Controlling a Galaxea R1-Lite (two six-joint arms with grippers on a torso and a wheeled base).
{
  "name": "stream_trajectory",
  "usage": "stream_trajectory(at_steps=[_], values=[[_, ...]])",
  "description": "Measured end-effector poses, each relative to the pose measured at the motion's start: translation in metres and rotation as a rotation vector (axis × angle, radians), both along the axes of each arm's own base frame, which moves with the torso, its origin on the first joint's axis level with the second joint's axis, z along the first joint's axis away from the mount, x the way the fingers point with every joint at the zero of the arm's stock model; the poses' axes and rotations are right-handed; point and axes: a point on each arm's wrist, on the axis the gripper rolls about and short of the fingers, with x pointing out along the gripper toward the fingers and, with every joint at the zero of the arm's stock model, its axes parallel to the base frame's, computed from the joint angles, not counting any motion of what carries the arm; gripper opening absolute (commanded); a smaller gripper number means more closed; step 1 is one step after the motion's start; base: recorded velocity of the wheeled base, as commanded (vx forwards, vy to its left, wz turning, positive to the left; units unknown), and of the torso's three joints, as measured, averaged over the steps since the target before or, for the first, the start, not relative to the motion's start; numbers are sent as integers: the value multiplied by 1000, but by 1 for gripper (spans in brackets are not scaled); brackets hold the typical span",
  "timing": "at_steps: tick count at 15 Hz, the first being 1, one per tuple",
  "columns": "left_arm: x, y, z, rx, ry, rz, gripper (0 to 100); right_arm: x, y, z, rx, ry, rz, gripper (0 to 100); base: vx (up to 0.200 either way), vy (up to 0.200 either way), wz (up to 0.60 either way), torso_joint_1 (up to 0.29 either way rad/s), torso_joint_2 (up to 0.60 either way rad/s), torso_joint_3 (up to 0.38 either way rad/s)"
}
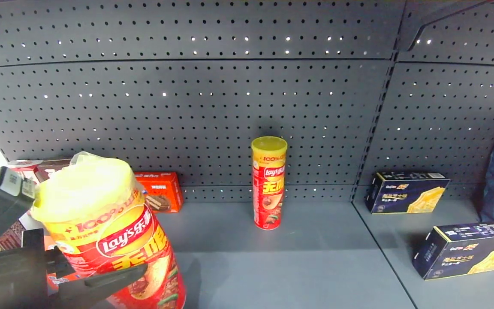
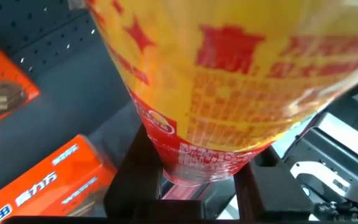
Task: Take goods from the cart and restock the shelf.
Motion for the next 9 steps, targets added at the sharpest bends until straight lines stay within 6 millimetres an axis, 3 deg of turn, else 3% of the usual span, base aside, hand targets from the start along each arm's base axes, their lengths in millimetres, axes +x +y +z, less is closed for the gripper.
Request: stream_trajectory(at_steps=[9], values=[[0, 0, 1, -3, -2, 0, 0, 2, 0, 7, 3, 21, 17, 100, 0, 0, 0, 0, 0, 0]])
